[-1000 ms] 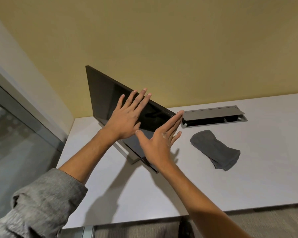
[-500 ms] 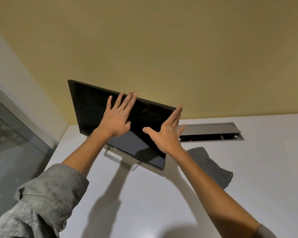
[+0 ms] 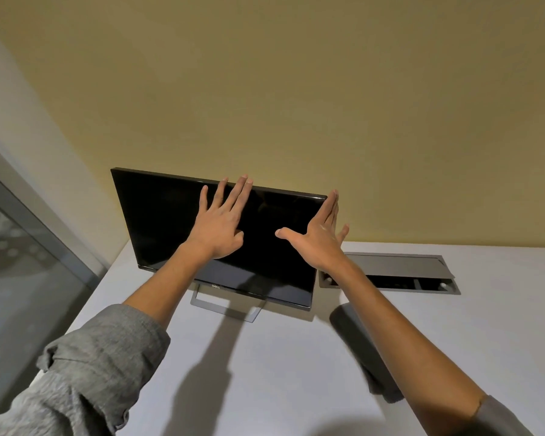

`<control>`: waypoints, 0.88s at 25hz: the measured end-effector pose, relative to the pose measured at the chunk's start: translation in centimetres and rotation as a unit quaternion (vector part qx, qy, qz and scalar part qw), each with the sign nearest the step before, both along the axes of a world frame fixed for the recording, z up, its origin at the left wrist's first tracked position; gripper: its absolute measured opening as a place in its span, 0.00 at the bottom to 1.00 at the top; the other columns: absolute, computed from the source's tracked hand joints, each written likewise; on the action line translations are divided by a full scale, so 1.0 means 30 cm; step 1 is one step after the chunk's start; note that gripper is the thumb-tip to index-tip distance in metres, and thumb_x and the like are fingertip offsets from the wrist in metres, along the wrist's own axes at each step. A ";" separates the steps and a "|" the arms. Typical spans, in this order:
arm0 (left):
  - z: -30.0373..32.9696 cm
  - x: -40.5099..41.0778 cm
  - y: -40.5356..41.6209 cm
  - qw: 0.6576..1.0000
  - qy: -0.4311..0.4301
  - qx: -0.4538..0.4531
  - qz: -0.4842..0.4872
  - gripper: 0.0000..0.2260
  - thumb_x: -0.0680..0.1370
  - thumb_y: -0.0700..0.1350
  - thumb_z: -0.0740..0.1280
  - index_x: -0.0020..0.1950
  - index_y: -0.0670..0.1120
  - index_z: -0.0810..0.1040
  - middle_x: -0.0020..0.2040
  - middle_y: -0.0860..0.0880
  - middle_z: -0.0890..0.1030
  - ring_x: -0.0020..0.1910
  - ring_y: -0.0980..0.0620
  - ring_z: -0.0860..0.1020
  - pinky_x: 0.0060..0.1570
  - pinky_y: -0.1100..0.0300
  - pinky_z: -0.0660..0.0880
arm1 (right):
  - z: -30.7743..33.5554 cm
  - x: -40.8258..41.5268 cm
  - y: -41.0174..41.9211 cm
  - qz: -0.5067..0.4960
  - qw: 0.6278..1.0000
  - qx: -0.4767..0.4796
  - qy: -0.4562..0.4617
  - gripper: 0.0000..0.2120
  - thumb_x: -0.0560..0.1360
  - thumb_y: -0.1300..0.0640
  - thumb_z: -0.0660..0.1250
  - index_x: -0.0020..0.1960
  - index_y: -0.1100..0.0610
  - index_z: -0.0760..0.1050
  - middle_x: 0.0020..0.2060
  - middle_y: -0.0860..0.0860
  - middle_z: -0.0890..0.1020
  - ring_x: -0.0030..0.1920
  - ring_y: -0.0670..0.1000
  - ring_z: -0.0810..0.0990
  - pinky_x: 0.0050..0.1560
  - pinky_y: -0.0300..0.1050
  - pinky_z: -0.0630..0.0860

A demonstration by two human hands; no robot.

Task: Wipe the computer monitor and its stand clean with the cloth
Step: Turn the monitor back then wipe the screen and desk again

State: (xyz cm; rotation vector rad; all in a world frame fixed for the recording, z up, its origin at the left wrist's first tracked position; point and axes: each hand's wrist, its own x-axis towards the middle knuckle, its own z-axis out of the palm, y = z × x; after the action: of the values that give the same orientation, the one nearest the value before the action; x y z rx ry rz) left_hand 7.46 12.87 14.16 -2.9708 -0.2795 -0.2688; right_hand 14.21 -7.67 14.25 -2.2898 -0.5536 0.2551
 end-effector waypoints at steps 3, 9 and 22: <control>0.002 0.017 -0.003 1.000 0.004 0.006 0.010 0.47 0.73 0.48 0.64 0.78 0.52 0.31 0.79 0.53 0.34 0.79 0.41 0.39 0.71 0.39 0.34 | 0.010 0.059 -0.012 0.017 1.000 -0.020 0.000 0.61 0.69 0.35 0.68 0.73 0.58 0.23 0.75 0.50 0.29 0.76 0.49 0.31 0.71 0.63 0.32; 0.001 0.030 0.003 1.000 0.010 0.010 0.015 0.47 0.73 0.48 0.64 0.78 0.52 0.32 0.80 0.53 0.35 0.79 0.41 0.39 0.72 0.37 0.36 | 0.012 0.115 -0.022 0.031 0.999 -0.009 0.000 0.59 0.71 0.38 0.69 0.75 0.55 0.25 0.77 0.49 0.32 0.76 0.49 0.31 0.73 0.65 0.34; -0.095 -0.188 0.066 0.990 -0.127 -0.022 -0.053 0.36 0.74 0.49 0.63 0.80 0.44 0.55 0.80 0.46 0.57 0.79 0.49 0.52 0.76 0.46 0.47 | -0.091 -0.144 0.036 -0.124 0.976 0.105 -0.143 0.44 0.75 0.48 0.68 0.79 0.50 0.42 0.78 0.50 0.48 0.78 0.52 0.50 0.75 0.56 0.57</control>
State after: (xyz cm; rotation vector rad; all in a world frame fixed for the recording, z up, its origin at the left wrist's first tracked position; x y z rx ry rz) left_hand 1.83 14.84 11.30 -2.9976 -0.1554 -0.6653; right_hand 9.88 -6.58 11.52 -2.1723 -0.4088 -0.2484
